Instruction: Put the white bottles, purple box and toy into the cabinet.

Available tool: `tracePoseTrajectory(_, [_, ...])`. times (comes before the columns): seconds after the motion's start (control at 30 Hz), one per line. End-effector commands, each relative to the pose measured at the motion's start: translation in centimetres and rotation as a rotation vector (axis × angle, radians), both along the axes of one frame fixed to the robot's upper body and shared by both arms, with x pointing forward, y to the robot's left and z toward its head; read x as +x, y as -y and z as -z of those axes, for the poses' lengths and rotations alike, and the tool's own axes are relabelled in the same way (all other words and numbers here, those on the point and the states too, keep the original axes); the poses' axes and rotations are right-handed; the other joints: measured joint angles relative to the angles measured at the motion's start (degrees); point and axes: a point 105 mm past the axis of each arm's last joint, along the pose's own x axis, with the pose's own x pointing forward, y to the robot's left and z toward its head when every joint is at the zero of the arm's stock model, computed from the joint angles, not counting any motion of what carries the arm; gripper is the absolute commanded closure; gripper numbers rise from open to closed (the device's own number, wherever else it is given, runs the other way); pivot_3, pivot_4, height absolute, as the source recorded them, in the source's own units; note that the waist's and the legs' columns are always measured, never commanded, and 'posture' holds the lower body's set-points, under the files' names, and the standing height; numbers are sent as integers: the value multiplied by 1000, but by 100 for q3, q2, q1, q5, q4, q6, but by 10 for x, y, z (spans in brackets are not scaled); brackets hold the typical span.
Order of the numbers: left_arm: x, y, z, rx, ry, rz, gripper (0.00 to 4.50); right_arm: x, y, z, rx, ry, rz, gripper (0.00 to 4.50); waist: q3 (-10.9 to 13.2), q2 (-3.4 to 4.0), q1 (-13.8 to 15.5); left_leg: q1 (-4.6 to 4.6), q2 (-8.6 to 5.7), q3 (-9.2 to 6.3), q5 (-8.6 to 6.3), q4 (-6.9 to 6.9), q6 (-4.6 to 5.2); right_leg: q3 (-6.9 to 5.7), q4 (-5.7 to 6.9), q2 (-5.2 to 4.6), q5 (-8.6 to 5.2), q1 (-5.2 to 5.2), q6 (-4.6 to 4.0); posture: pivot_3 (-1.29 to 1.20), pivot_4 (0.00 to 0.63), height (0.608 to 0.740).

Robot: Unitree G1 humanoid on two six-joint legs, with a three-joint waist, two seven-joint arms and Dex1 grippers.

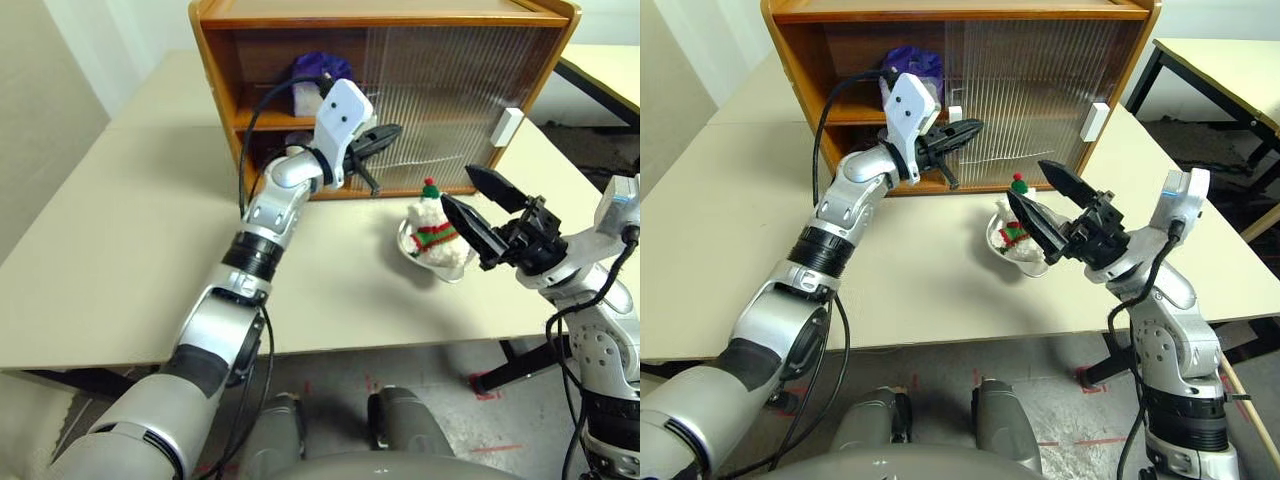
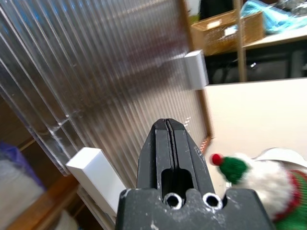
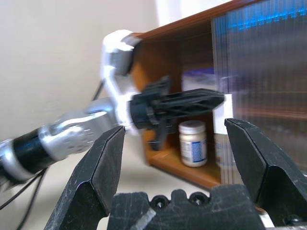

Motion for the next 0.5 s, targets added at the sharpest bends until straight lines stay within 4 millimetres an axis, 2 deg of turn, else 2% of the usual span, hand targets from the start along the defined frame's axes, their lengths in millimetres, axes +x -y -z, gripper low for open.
tracePoseTrajectory(0.03, [10,6,7,42,-13,-50,4456,-4,8,-4,-21,7,-19,0,0,0,2,-1,-1,0,0,0,0,0,-2,0,0,1,0,-115,0,740])
tracePoseTrajectory(0.2, [19,10,14,108,-7,-113,4456,-5,17,-8,-36,3,-30,0,1,-2,0,-3,-2,-1,-1,-1,2,1,-10,-2,-1,0,0,-114,0,740])
tracePoseTrajectory(0.5, [29,4,23,179,7,-194,4456,-6,19,-8,-49,-4,-40,0,2,-3,5,-3,-2,-1,-1,-7,2,0,-10,-1,-2,-2,5,-108,0,740])
